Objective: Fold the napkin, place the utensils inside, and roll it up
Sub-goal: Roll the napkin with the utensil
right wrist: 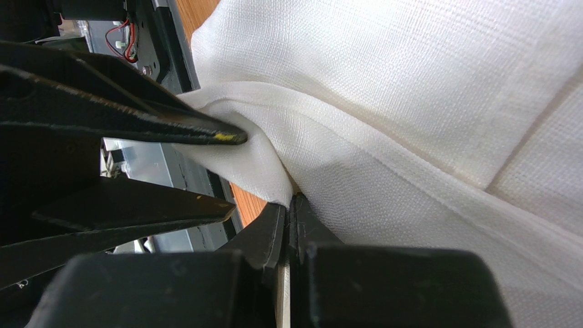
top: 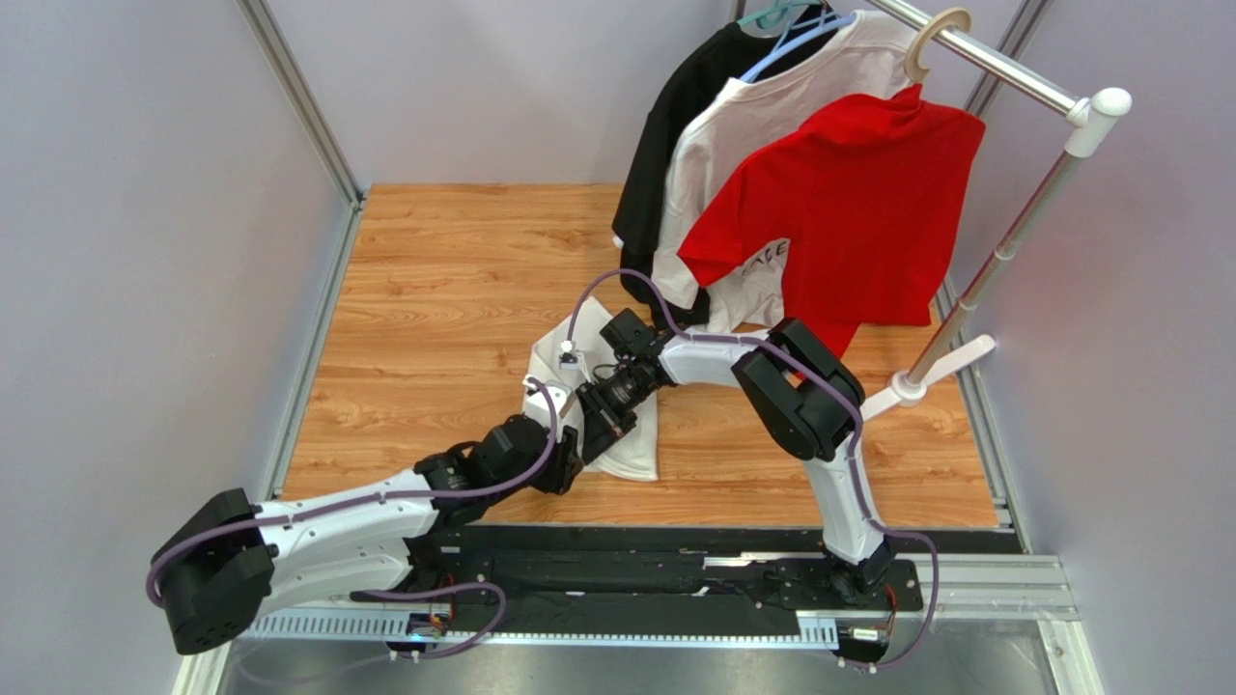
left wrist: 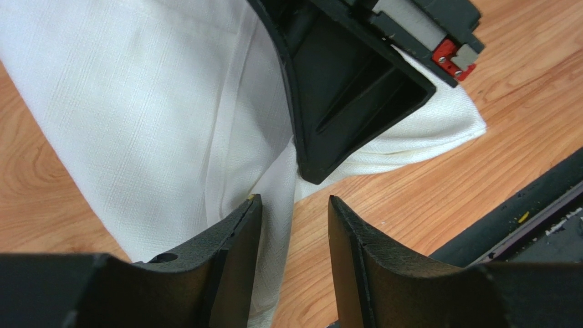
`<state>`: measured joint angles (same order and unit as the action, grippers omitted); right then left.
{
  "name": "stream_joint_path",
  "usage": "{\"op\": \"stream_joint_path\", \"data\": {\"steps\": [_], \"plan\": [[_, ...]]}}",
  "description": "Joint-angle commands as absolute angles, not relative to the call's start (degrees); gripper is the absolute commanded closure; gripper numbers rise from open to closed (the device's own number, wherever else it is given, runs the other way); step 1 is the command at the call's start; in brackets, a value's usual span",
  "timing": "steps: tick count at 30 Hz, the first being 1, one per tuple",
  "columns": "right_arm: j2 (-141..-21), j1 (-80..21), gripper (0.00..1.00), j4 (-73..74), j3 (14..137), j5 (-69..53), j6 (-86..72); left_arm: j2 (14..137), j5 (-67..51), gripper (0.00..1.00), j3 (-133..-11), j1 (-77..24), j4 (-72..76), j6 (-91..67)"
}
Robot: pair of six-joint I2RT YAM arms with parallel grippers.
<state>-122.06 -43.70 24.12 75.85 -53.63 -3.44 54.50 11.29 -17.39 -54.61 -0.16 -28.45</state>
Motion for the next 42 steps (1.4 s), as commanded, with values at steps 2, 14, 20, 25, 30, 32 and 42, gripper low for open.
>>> {"op": "stream_joint_path", "data": {"steps": [2, 14, 20, 25, 30, 32, 42], "plan": [[-123.8, -42.9, 1.00, 24.0, 77.3, -52.5, -3.3, 56.9, 16.3, 0.49, -18.1, -55.6, -1.3, -31.2], [-124.0, -42.7, 1.00, 24.1, 77.5, -53.7, -3.3, 62.1, 20.2, 0.57, -19.4, -57.3, -1.1, -31.7], [-123.7, -42.6, 1.00, 24.0, 77.6, -54.0, -3.4, 62.3, 19.9, 0.79, -19.2, -57.7, -1.5, -32.8], [-121.5, -42.3, 0.89, 23.0, 77.2, -55.1, -5.0, 64.5, 20.0, 1.00, -20.6, -57.7, -3.0, -33.5], [-115.2, -39.7, 0.56, 21.4, 73.3, -54.4, -7.1, 64.5, 18.9, 1.00, -21.5, -57.7, -5.1, -34.3], [-112.7, -38.6, 0.47, 19.9, 70.9, -53.8, -8.3, 63.8, 19.1, 1.00, -22.1, -57.7, -6.9, -34.7], [-90.4, -36.2, 0.27, 10.3, 52.0, -40.7, -12.9, 64.6, 8.3, 1.00, -25.0, -52.7, -9.1, -31.5]]}}
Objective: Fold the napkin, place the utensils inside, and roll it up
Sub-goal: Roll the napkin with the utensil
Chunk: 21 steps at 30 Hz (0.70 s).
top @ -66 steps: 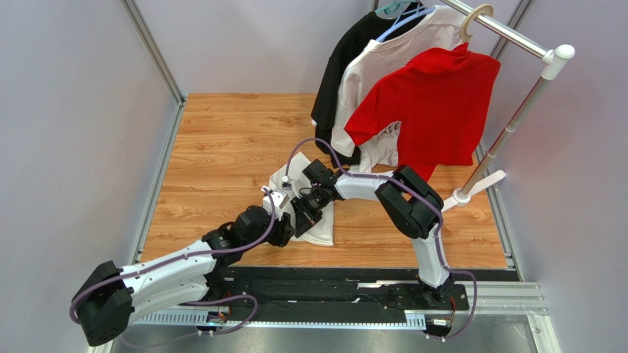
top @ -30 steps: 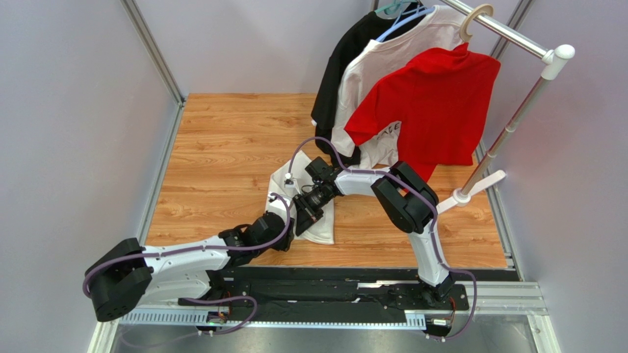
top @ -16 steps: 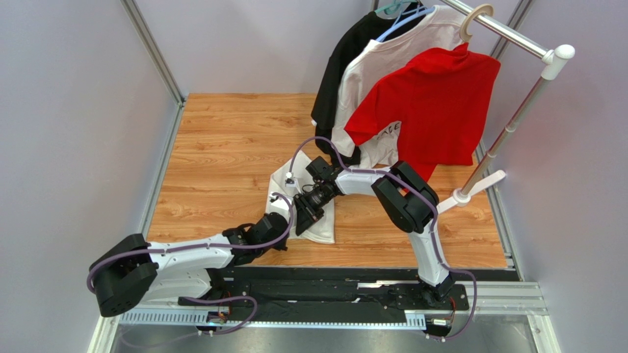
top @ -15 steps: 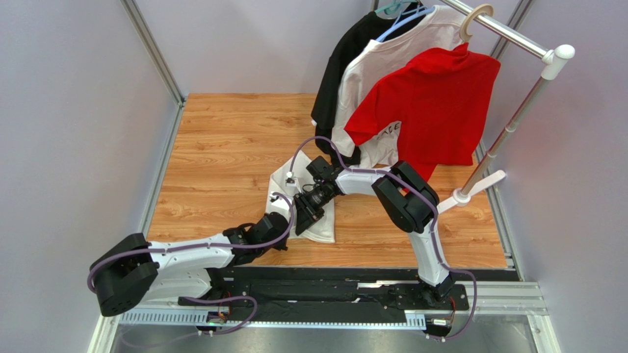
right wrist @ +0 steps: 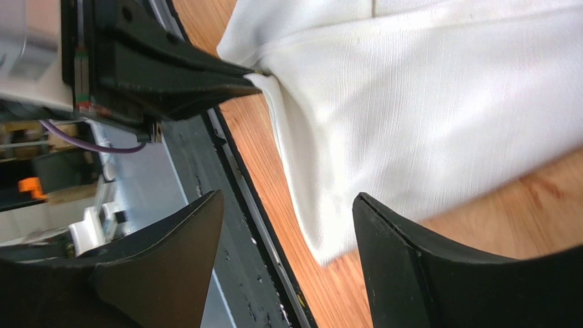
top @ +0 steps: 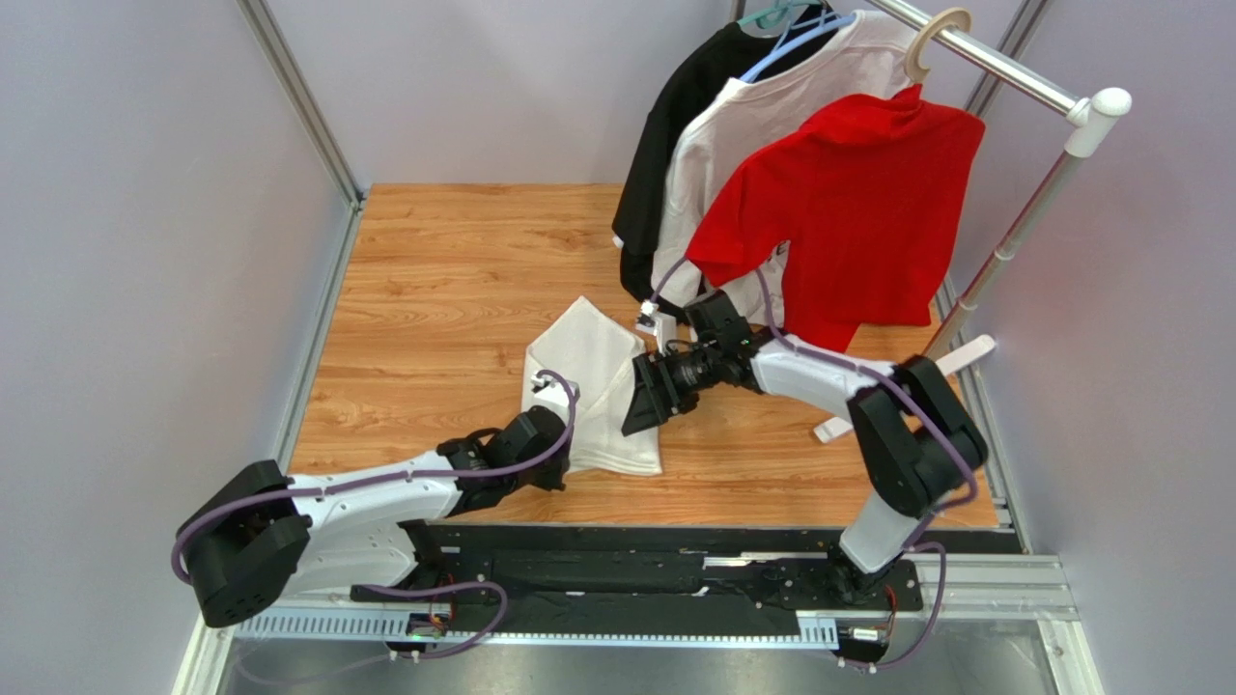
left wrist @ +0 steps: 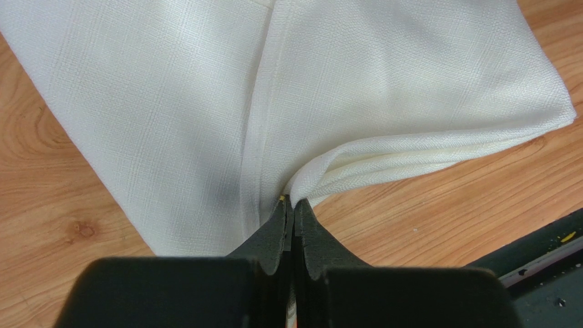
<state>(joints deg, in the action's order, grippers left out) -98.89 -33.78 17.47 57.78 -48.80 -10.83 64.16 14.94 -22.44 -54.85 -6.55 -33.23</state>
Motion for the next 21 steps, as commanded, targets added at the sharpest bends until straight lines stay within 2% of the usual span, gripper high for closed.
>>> {"op": "stream_joint_path", "data": {"steps": [1, 5, 10, 13, 21], "plan": [[-85.9, -37.6, 0.26, 9.8, 50.1, -34.2, -12.0, 64.7, 7.1, 1.00, -25.9, -52.0, -10.1, -31.2], [-78.4, -45.6, 0.26, 8.2, 44.2, -17.1, -6.2, 65.5, 1.4, 1.00, -27.9, -48.7, -13.7, -31.1], [-74.7, -56.9, 0.25, 3.3, 41.2, 2.8, 1.8, 67.8, -4.1, 1.00, -30.7, -45.1, -18.3, -30.6], [-76.4, -61.6, 0.25, 3.3, 41.7, 8.3, 6.0, 70.0, -5.7, 1.00, -31.8, -43.3, -19.8, -30.0], [-82.6, -69.6, 0.25, 2.1, 42.4, 13.6, 12.2, 73.4, -6.2, 1.00, -32.7, -42.3, -20.5, -30.1]]}}
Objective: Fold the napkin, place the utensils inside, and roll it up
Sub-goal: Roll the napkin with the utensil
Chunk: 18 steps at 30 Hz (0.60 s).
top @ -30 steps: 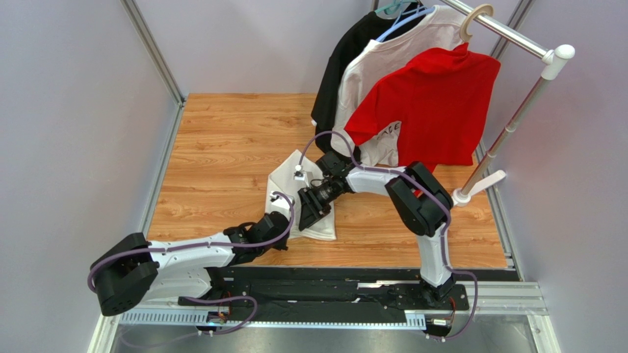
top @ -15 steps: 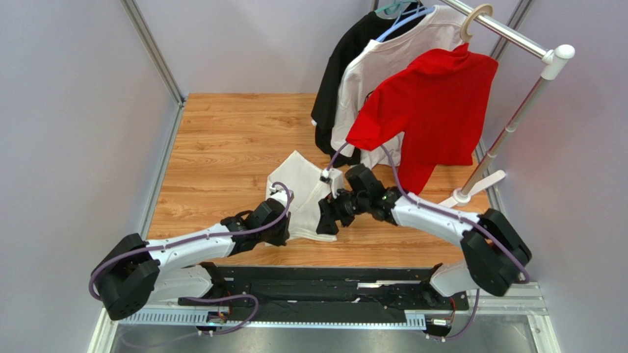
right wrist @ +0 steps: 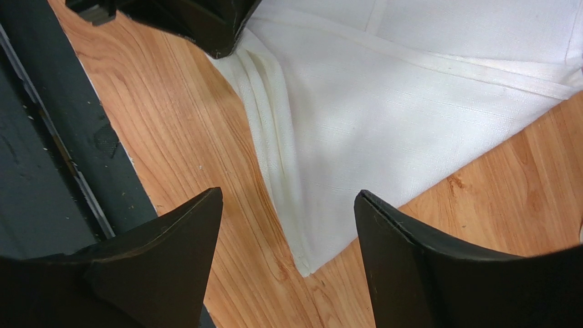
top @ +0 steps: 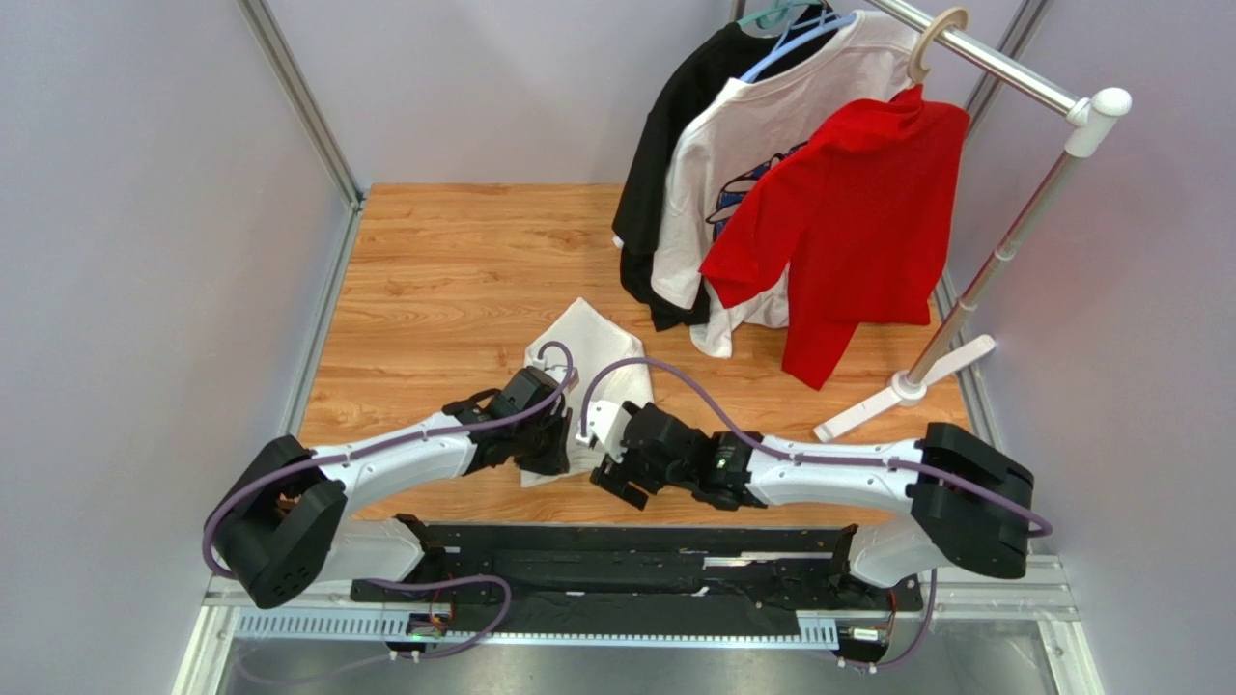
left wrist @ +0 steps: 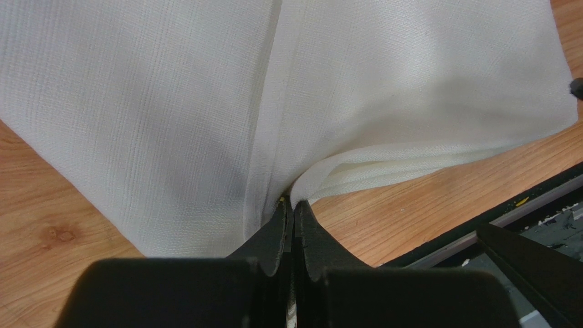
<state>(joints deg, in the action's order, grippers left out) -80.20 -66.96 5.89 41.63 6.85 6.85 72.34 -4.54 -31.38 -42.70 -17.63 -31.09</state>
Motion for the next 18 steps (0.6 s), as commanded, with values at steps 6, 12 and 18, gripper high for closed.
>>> {"op": "stream_joint_path", "data": {"steps": [6, 12, 18], "plan": [[-88.2, -71.9, 0.25, 1.4, 44.0, 16.3, 14.4, 74.3, -6.9, 1.00, -33.3, -41.6, -21.5, -29.8], [-94.9, -71.9, 0.28, 0.7, 46.1, 22.6, 15.7, 74.4, -7.1, 1.00, -33.6, -41.1, -21.4, -29.4], [-98.3, -71.7, 0.30, -1.1, 47.3, 24.8, 16.3, 74.6, -7.4, 1.00, -33.6, -41.0, -21.5, -29.3]]}}
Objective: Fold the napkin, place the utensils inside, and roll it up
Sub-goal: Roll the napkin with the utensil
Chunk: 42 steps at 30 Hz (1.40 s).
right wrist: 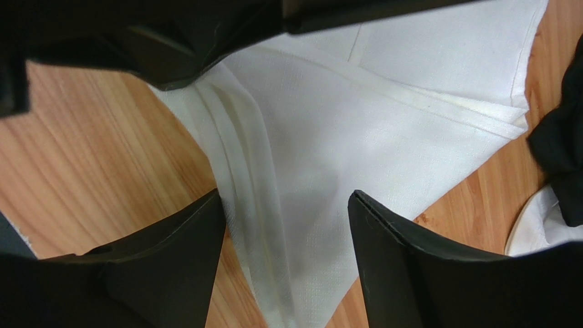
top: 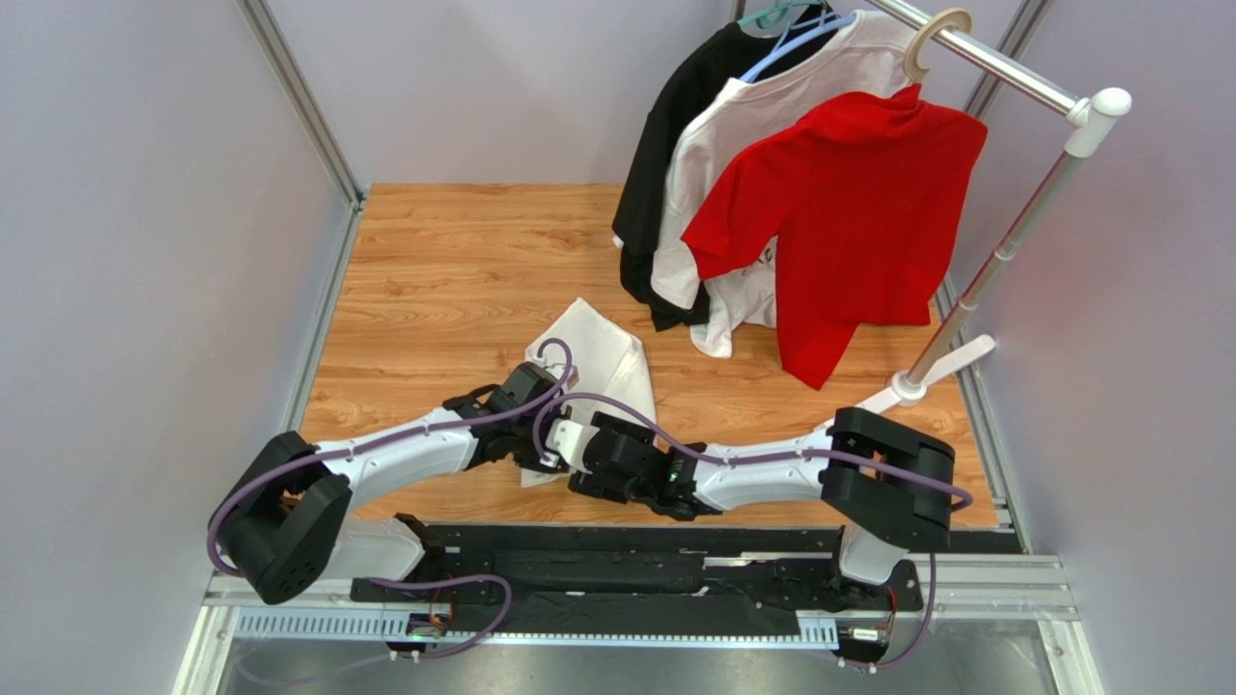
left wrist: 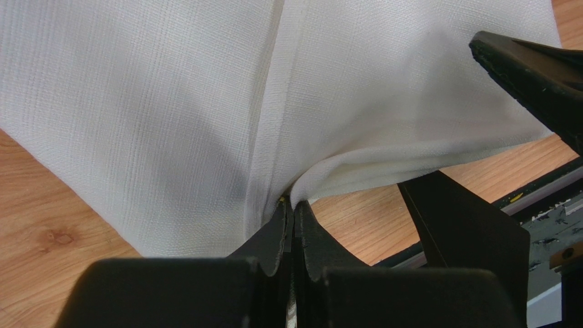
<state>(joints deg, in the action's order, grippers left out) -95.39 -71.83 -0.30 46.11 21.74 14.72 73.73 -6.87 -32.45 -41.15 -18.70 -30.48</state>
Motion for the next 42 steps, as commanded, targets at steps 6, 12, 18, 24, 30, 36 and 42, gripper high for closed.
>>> {"op": "stream_joint_path", "data": {"steps": [6, 12, 18, 24, 30, 36, 42], "plan": [[-99.3, -70.7, 0.53, 1.5, 47.4, 19.0, 15.3, 74.2, -7.6, 1.00, -33.5, -40.9, -21.3, -29.1], [-98.8, -69.0, 0.71, 6.1, 48.2, 10.1, 14.2, 72.2, -8.4, 1.00, -33.6, -40.9, -20.5, -29.0], [-101.7, -68.8, 0.91, 12.2, 51.6, 3.0, 13.1, 67.9, -7.5, 0.98, -34.4, -40.4, -21.9, -29.7], [-101.2, -68.3, 1.00, 13.9, 51.7, -2.0, 11.3, 61.2, -4.8, 0.66, -34.5, -38.8, -26.2, -31.7], [-100.7, -66.5, 1.00, 16.3, 52.9, -8.7, 10.2, 53.0, -0.8, 0.43, -34.5, -37.6, -31.6, -34.2], [-103.0, -66.0, 1.00, 18.1, 54.3, -11.5, 10.2, 46.9, 4.7, 0.37, -34.7, -37.0, -36.1, -36.8], [-105.3, -65.9, 1.00, 18.8, 55.1, -13.2, 9.9, 44.5, 11.2, 0.35, -35.3, -35.9, -40.2, -39.7]]}}
